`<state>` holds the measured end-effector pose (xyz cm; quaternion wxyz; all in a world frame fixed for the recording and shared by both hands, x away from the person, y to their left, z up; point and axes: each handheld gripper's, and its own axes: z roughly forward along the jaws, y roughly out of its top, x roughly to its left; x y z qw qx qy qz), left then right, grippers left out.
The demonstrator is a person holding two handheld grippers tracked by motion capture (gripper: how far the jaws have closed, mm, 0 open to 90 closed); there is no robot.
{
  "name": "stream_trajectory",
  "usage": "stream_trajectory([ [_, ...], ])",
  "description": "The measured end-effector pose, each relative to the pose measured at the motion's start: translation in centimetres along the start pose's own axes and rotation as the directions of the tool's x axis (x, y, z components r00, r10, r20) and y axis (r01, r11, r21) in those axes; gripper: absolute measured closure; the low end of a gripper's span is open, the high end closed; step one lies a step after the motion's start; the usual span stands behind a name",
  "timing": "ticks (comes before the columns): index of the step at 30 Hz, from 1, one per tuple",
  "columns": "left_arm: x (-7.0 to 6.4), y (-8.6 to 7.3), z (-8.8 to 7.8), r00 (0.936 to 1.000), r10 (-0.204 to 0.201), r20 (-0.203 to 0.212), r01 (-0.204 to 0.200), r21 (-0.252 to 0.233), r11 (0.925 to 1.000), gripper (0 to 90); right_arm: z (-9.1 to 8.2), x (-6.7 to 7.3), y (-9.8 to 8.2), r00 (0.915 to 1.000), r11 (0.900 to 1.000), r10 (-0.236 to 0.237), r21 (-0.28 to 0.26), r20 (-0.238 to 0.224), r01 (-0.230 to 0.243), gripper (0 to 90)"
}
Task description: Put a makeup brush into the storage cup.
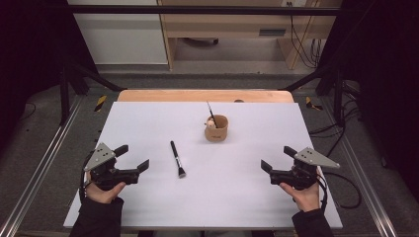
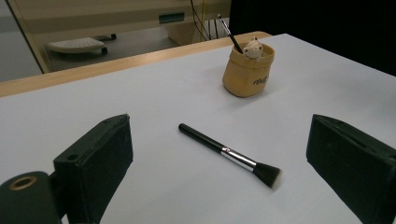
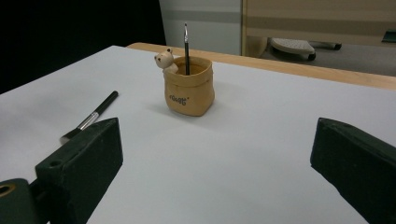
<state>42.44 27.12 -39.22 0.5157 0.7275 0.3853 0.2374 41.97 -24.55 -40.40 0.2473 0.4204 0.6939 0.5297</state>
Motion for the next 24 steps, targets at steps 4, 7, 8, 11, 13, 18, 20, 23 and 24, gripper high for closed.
stream_trajectory([
  [4, 0.06, -0.03, -0.05, 1.0000, -0.002, -0.001, 0.002, -0.002, 1.0000, 6.6, -0.39, 0.09, -0.37, 1.0000, 1.000, 0.002, 0.004, 0.002, -0.002, 2.8],
  [7, 0.08, -0.04, -0.07, 1.0000, 0.001, -0.002, -0.001, 0.000, 1.0000, 6.6, -0.40, 0.10, -0.47, 1.0000, 1.000, -0.004, 0.001, 0.007, 0.004, 2.7],
  [8, 0.11, -0.08, -0.06, 1.0000, 0.001, -0.003, -0.001, 0.001, 1.0000, 6.6, -0.39, 0.12, -0.49, 1.0000, 1.000, -0.003, 0.004, 0.007, 0.003, 2.6],
  [11, 0.16, -0.17, 0.03, 1.0000, -0.005, -0.004, 0.004, -0.001, 1.0000, 6.6, -0.38, 0.08, -0.53, 0.9999, 1.000, -0.010, 0.002, 0.010, 0.010, 2.5],
  [13, 0.17, -0.18, 0.05, 1.0000, -0.006, -0.004, 0.006, 0.000, 1.0000, 6.6, -0.41, 0.06, -0.51, 0.9999, 1.000, -0.001, -0.001, 0.011, 0.001, 2.5],
  [18, 0.02, -0.15, 0.13, 1.0000, -0.003, -0.006, 0.003, 0.001, 1.0000, 6.7, -0.54, -0.05, -0.55, 0.9999, 1.000, 0.005, 0.002, 0.013, -0.005, 2.5],
  [20, -0.12, -0.10, 0.28, 1.0000, -0.002, -0.007, 0.002, 0.003, 1.0000, 6.7, -0.57, -0.09, -0.53, 0.9999, 1.000, 0.002, 0.001, 0.014, -0.002, 2.5],
  [23, -0.25, -0.09, 0.46, 1.0000, -0.002, -0.005, 0.002, 0.008, 1.0000, 6.7, -0.61, -0.07, -0.49, 0.9999, 1.000, 0.003, 0.001, 0.017, -0.003, 2.5],
  [24, -0.31, -0.06, 0.52, 1.0000, 0.004, -0.003, -0.004, 0.014, 0.9999, 6.7, -0.63, -0.07, -0.46, 0.9998, 1.000, 0.004, -0.001, 0.019, -0.004, 2.5],
])
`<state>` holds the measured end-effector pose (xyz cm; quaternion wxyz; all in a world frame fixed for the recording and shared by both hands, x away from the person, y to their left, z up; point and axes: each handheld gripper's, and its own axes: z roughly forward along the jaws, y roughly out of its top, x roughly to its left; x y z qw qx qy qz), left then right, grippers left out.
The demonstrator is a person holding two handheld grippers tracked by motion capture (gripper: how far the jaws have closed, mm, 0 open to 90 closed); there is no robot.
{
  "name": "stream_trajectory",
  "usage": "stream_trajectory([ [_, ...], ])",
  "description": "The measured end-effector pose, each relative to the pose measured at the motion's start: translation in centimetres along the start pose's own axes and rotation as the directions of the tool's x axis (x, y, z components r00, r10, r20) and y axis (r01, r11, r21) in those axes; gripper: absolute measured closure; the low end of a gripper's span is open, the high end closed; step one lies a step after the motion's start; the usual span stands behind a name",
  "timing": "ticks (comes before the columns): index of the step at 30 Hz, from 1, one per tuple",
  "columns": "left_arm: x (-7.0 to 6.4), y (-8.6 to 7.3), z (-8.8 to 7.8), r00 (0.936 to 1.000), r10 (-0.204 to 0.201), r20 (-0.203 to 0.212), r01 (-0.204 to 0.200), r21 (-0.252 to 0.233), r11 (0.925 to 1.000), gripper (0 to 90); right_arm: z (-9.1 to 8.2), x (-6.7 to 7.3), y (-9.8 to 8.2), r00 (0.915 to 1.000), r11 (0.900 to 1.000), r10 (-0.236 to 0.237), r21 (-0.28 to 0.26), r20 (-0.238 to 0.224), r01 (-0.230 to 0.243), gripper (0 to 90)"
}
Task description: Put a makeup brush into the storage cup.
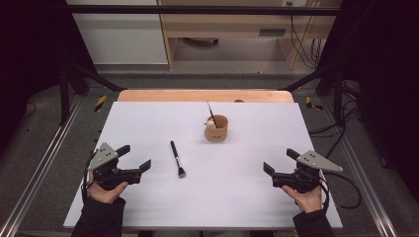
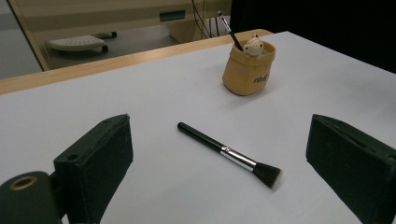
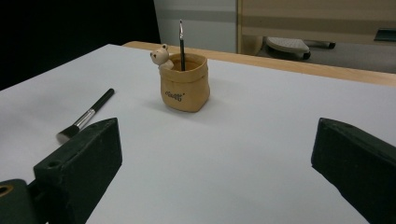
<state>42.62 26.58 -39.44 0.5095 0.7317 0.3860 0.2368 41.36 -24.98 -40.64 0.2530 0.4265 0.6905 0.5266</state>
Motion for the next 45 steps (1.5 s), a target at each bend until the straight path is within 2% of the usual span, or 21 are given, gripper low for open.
stream_trajectory([
  [14, -1.4, 1.6, 1.9, 0.9992, 0.038, 0.007, -0.038, 0.031, 0.9988, 7.2, -0.1, 0.3, 0.1, 0.9999, 1.000, -0.012, -0.006, 0.000, 0.012, 2.4],
  [25, -2.5, 2.8, 3.7, 0.9986, 0.051, 0.010, -0.052, 0.058, 0.9970, 7.3, -0.1, 0.4, 0.3, 0.9999, 1.000, -0.016, -0.010, -0.004, 0.016, 2.4],
  [37, -3.3, 2.5, 5.9, 0.9992, 0.040, 0.005, -0.041, 0.108, 0.9933, 7.4, -0.1, 0.5, 0.2, 0.9999, 1.000, -0.014, -0.007, -0.006, 0.014, 2.3],
  [39, -3.4, 2.2, 6.4, 0.9997, 0.026, 0.001, -0.026, 0.118, 0.9926, 7.7, -0.1, 0.6, 0.2, 0.9999, 1.000, -0.013, -0.007, -0.007, 0.013, 2.4],
  [45, -3.4, 1.4, 7.4, 0.9998, 0.020, -0.009, -0.019, 0.147, 0.9889, 8.4, -0.1, 0.6, 0.2, 0.9997, 1.000, -0.020, -0.007, -0.012, 0.019, 2.4],
])
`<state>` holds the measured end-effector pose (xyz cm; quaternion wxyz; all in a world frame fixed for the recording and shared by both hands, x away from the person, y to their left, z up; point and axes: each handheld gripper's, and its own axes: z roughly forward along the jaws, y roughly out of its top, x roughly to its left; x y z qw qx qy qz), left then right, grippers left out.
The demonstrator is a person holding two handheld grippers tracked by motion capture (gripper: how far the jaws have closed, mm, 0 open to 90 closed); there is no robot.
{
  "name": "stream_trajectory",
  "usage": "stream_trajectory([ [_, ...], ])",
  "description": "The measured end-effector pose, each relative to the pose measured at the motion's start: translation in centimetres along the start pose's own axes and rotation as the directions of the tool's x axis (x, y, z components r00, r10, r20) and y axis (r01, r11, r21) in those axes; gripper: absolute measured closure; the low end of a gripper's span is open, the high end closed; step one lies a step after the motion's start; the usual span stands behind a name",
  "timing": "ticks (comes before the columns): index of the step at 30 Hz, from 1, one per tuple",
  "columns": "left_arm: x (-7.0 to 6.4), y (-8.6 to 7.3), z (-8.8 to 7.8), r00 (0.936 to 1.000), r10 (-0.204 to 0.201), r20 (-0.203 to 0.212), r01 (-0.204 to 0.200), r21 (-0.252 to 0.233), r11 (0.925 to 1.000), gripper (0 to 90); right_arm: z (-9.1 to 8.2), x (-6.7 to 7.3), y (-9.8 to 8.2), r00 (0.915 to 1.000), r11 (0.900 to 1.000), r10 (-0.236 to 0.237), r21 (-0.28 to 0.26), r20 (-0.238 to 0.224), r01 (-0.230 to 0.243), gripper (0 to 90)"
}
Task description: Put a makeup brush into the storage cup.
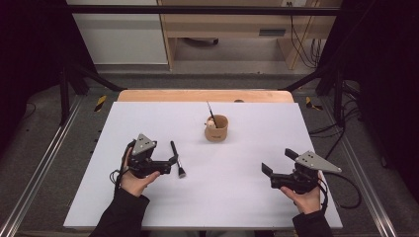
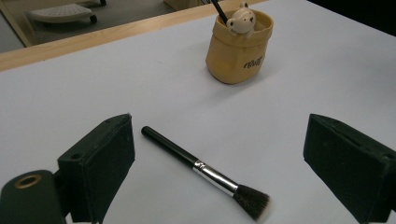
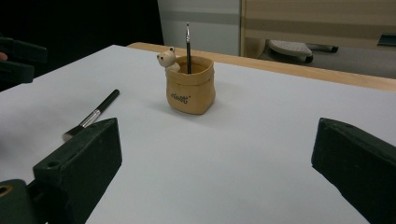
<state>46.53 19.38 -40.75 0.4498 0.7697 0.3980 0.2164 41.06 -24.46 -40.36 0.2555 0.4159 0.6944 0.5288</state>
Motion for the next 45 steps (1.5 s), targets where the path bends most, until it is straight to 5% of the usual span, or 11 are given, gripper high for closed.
stream_trajectory([
  [23, -0.4, -1.3, 3.6, 0.9974, -0.032, -0.065, 0.039, 0.111, 0.9930, 12.1, 0.2, 0.1, -0.1, 1.0000, 1.000, 0.007, 0.002, -0.004, -0.007, 2.4],
  [45, -0.9, -2.6, 6.8, 0.9951, -0.028, -0.095, 0.050, 0.244, 0.9685, 27.6, 0.3, 0.1, -0.2, 0.9999, 1.000, 0.002, 0.012, -0.011, -0.001, 2.4],
])
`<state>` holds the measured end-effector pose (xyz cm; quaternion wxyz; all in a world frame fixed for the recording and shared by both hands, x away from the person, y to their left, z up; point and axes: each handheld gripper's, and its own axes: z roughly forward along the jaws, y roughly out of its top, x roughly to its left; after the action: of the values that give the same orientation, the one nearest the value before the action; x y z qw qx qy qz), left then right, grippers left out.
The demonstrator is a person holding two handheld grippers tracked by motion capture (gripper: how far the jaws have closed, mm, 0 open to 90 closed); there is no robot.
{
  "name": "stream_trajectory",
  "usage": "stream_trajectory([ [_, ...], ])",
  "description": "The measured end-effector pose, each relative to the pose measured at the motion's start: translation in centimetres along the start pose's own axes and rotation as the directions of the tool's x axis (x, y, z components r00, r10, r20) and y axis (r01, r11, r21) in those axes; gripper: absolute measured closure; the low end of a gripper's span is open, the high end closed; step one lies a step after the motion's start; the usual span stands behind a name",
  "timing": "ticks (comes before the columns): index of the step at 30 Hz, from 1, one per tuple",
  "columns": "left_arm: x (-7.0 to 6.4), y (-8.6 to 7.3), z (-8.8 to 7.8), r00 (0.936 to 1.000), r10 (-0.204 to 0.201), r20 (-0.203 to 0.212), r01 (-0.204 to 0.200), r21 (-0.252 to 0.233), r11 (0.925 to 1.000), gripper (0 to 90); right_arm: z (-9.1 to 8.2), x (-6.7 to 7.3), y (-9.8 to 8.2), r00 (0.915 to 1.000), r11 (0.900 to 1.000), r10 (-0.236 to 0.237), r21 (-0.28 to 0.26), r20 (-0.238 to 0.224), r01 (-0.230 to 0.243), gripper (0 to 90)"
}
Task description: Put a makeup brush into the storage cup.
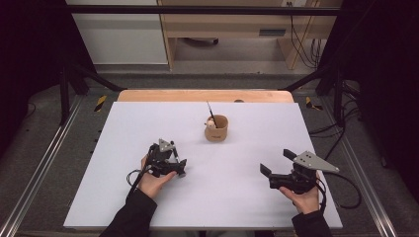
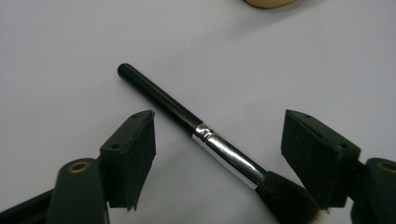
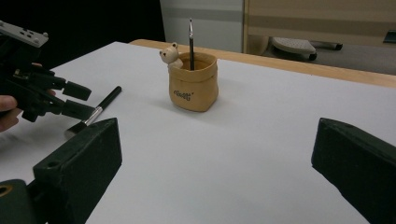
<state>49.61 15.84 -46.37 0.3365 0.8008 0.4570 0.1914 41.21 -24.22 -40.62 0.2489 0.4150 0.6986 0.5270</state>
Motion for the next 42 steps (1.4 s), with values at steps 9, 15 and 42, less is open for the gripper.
stream_trajectory([
  [9, -0.08, -0.21, 0.51, 1.0000, -0.003, -0.001, 0.003, 0.044, 0.9990, 38.8, 0.13, 0.06, -0.06, 1.0000, 1.000, 0.002, 0.006, 0.000, -0.002, 2.3],
  [15, 0.07, -0.39, 0.64, 0.9995, -0.031, 0.012, 0.030, 0.050, 0.9983, 46.7, 0.14, 0.09, -0.06, 1.0000, 1.000, 0.001, 0.006, 0.000, -0.001, 2.4],
  [42, 0.69, -0.51, 0.10, 0.9991, -0.037, 0.022, 0.035, 0.093, 0.9950, 72.7, 0.20, 0.10, -0.14, 1.0000, 1.000, 0.003, 0.016, -0.003, -0.003, 2.4],
])
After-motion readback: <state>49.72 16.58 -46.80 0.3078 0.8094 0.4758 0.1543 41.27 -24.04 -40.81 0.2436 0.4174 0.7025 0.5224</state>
